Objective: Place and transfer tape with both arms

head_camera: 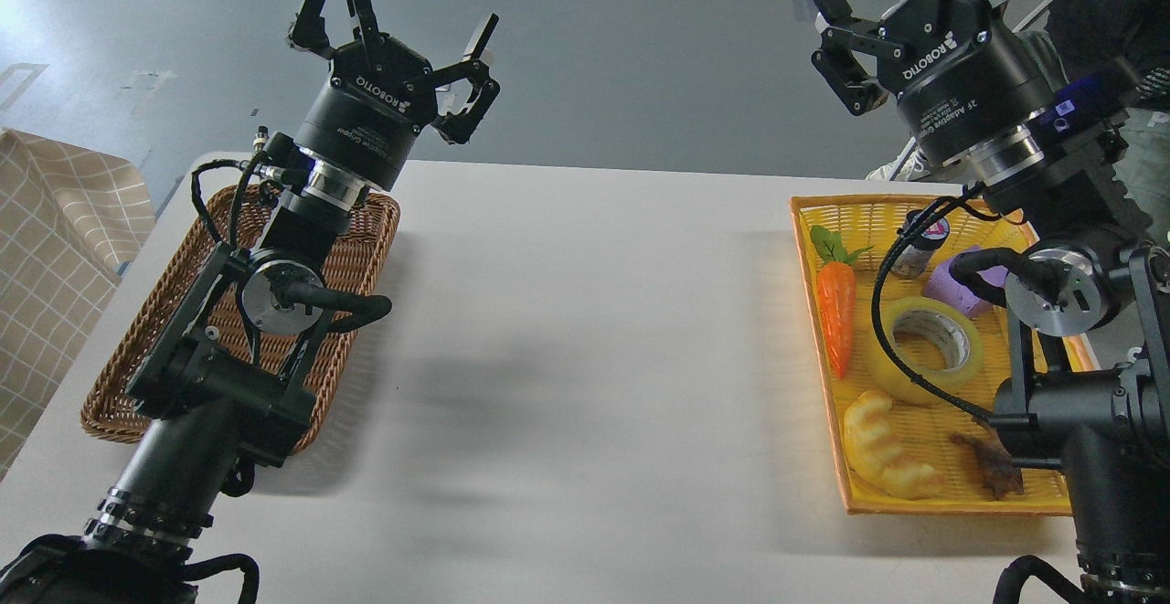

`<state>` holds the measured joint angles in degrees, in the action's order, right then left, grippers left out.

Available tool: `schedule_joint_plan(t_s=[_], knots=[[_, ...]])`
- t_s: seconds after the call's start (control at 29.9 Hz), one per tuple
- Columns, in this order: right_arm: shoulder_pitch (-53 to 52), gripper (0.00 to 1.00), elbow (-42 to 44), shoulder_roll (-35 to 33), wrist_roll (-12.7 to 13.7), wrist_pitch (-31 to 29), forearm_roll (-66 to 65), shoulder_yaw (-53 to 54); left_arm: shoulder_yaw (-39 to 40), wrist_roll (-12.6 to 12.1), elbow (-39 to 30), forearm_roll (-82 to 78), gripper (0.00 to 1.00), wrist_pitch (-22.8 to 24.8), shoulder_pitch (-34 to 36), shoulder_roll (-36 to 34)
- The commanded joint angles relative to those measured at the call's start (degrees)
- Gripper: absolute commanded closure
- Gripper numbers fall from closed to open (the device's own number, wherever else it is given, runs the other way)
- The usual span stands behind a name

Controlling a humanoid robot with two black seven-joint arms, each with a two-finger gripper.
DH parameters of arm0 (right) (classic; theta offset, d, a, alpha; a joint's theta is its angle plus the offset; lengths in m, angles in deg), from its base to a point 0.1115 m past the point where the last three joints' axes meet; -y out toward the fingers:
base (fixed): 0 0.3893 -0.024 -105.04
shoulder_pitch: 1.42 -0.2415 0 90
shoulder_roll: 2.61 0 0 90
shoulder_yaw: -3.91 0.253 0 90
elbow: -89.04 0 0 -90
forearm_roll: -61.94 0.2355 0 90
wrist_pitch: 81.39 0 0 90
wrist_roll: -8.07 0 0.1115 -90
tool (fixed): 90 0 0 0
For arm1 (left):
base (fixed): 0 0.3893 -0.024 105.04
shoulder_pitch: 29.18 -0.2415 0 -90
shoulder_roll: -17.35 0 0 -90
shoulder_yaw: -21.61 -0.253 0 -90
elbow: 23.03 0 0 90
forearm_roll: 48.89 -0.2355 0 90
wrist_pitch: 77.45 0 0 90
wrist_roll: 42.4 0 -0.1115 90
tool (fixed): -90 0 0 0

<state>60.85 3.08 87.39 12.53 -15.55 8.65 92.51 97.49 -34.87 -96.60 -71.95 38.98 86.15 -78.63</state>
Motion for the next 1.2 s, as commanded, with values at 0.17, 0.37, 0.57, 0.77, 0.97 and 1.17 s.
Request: schedule_joint_plan(t_s=[0.17,0.37,0.57,0.77,0.97,1.17], knots=[[-0.1,0.00,-0.1,0.0,-0.1,-0.3,-0.1,0.0,-0.1,0.4,0.1,0.0,0.02,-1.3,-1.2,-0.1],[-0.4,0.00,-0.1,0.0,-0.1,-0.3,-0.1,0.0,-0.1,0.3,-0.2,0.0,0.02,-1.0,-1.2,-0.3],[-0.3,0.00,-0.1,0.0,-0.1,-0.3,-0.1,0.0,-0.1,0.1,-0.3,0.0,0.02,-0.9,-0.7,-0.1],[-0.1,0.00,-0.3,0.0,-0.1,-0.3,0.0,0.0,-0.1,0.1,-0.4,-0.1,0.02,-1.0,-1.1,0.2],[0.0,0.00,-0.3,0.0,-0.1,-0.3,0.0,0.1,-0.1,0.1,-0.4,-0.1,0.02,-1.0,-0.5,0.2],[0.1,0.00,-0.2,0.0,-0.1,-0.3,0.0,0.1,-0.1,0.2,-0.4,0.0,0.02,-1.0,-0.8,0.3]])
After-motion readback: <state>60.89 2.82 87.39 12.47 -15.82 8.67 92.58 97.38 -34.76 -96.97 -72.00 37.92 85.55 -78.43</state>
